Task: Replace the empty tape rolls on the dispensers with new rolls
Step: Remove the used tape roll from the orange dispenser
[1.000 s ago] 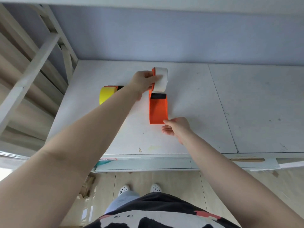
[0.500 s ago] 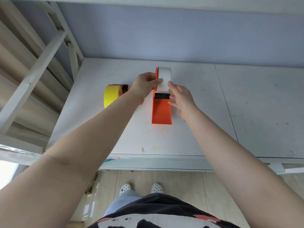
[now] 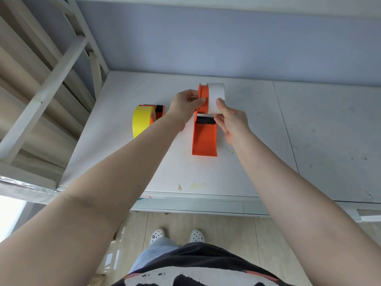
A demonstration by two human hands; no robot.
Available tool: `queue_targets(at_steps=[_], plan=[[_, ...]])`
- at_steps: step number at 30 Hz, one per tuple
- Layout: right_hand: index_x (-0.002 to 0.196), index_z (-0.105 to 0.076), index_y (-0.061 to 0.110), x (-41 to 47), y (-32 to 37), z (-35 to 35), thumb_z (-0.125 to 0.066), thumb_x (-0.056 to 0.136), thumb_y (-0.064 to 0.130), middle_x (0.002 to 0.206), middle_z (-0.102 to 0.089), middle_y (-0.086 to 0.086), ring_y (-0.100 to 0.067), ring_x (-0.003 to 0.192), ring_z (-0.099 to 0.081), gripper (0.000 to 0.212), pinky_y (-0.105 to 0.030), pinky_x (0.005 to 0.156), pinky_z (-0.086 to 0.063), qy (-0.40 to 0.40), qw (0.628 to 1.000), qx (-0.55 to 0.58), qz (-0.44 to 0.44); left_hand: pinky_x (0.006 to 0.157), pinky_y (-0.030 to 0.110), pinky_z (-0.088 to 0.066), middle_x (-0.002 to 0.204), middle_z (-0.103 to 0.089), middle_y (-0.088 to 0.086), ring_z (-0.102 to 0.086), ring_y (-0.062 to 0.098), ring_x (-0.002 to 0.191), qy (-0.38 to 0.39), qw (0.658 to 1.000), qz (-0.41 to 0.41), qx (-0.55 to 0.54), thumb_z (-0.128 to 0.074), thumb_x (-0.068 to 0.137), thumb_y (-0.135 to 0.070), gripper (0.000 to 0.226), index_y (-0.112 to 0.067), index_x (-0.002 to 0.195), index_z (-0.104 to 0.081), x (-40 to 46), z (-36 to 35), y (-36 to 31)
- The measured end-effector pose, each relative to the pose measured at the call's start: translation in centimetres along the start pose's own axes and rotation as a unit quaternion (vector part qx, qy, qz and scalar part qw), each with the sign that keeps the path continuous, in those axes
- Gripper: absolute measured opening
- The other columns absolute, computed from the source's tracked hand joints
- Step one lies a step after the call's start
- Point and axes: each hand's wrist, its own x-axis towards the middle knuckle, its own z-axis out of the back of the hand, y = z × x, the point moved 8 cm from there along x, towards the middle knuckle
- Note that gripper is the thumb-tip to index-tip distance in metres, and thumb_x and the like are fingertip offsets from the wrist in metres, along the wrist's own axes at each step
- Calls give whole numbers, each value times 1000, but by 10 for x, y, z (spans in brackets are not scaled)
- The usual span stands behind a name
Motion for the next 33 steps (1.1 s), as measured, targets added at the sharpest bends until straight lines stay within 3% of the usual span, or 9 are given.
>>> queue_targets(at_steps=[2,7,13,17,21,24,29,33], plan=[[119,-57,-3,1,1,8,-78,76,32,122,-62,-12,-19,100,-65,59,-30,100,-50,-13,1000,10,1,95,40,-53,92,-70,6,-68,28,96,-19,1000,4,7,-65,87,-10,7,-17,86,-66,0,1,0],[105,-61,3,-2,-1,26,-78,76,33,117,-64,-9,-12,89,-65,45,-30,101,-49,-21,999,25,-16,90,31,-54,92,-69,-1,-67,18,90,-52,998,0,37,-65,88,-15,5,-17,93,-65,-3,-1,-4],[106,-65,4,-10,-14,43,-80,75,33,122,-67,-14,-19,103,-68,44,-32,101,-50,-17,999,33,-37,68,10,-41,104,-63,-5,-58,6,87,-71,994,-6,77,-65,89,-20,34,-12,121,-59,-17,-4,-8],[90,-66,7,-17,-21,51,-79,76,31,115,-69,-15,-20,102,-68,31,-31,98,-52,-17,999,31,-41,84,22,-39,125,-61,-1,-54,11,103,-88,993,7,84,-66,89,-24,49,-13,134,-50,-25,-3,-5],[90,-66,7,-24,-27,54,-79,75,31,114,-70,-16,-20,102,-69,31,-31,99,-51,-13,999,27,-42,90,26,-35,140,-52,3,-49,18,127,-86,993,14,85,-67,88,-28,61,-15,142,-41,-31,-4,-1],[90,-66,8,-31,-33,54,-80,74,33,113,-70,-14,-20,101,-69,32,-31,99,-51,-15,999,22,-46,91,26,-33,145,-48,4,-45,19,132,-91,992,14,88,-67,88,-28,65,-16,144,-37,-38,-3,1],[102,-65,1,-47,-42,52,-79,76,30,115,-69,-17,-21,103,-68,42,-30,98,-52,-22,999,23,-30,89,28,-36,140,-51,4,-49,20,126,-84,993,27,74,-65,89,-30,57,-14,139,-43,-55,0,10],[113,-65,-6,-73,-52,44,-78,77,30,114,-69,-13,-18,96,-67,52,-31,99,-51,-24,1000,-5,-1,89,33,-54,111,-67,7,-65,21,99,-49,997,62,-3,-67,87,-31,46,-6,124,-58,-82,3,28]])
